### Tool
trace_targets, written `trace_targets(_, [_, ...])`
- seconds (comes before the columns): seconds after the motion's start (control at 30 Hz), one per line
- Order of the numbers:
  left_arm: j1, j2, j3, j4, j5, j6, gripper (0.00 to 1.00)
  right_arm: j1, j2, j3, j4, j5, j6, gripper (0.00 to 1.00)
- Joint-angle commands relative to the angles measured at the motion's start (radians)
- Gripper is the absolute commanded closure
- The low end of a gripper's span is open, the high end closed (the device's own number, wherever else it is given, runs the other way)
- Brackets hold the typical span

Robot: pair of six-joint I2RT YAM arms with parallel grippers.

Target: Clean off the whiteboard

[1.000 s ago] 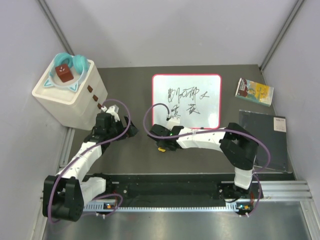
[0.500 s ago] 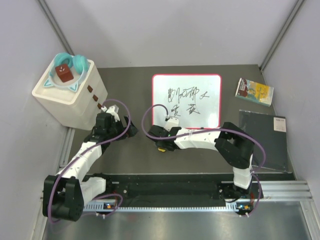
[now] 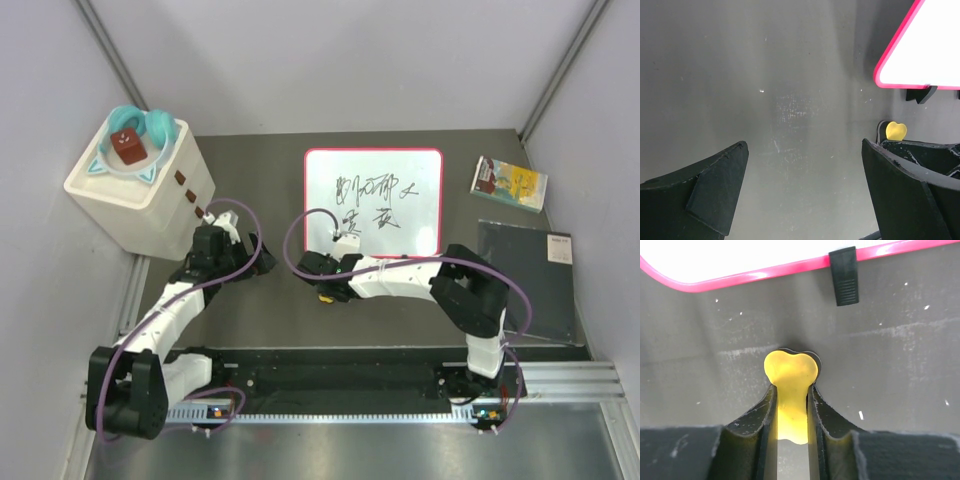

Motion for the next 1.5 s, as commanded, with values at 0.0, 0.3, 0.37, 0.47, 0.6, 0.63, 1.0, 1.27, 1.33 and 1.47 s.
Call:
trace_targets(0.0, [0.006, 0.006, -0.002, 0.038, 0.011, -0.002, 0.01, 0.01, -0.036, -0.005, -0.042, 0.051, -0.026, 0.95])
trace_targets(0.3, [0.005, 0.006, -0.005, 0.082, 0.104, 0.018, 0.01, 0.056, -0.214, -0.06, -0.085, 0.133, -0.092, 1.0])
trace_targets(0.37, [0.006, 0.006, 0.0, 0.095, 0.111, 0.017, 0.01, 0.061, -0.315, -0.103, -0.073, 0.154, -0.132, 1.0])
trace_targets(0.47, [0.006, 0.01, 0.004, 0.116, 0.12, -0.006, 0.01, 0.058, -0.438, -0.196, -0.016, 0.192, -0.184, 1.0])
trace_targets(0.6, [0.006, 0.02, -0.028, 0.307, 0.196, -0.063, 0.01, -0.022, -0.638, -0.298, 0.031, 0.174, -0.271, 1.0])
trace_targets(0.63, [0.006, 0.024, -0.048, 0.357, 0.224, -0.074, 0.01, -0.034, -0.666, -0.33, 0.041, 0.177, -0.29, 1.0])
trace_targets(1.0, [0.006, 0.466, -0.085, 1.193, 0.512, -0.327, 0.04, -0.21, -0.831, -0.419, 0.133, 0.137, -0.474, 1.0])
trace_targets(1.27, [0.003, 0.811, 0.002, 1.612, 0.562, -0.537, 0.14, -0.364, -0.806, -0.467, 0.278, -0.071, -0.552, 1.0])
trace_targets(1.33, [0.003, 0.866, 0.048, 1.648, 0.581, -0.562, 0.19, -0.395, -0.796, -0.473, 0.304, -0.129, -0.572, 1.0])
trace_targets(1.47, [-0.001, 0.92, 0.082, 1.71, 0.586, -0.583, 0.23, -0.441, -0.765, -0.462, 0.344, -0.159, -0.595, 1.0])
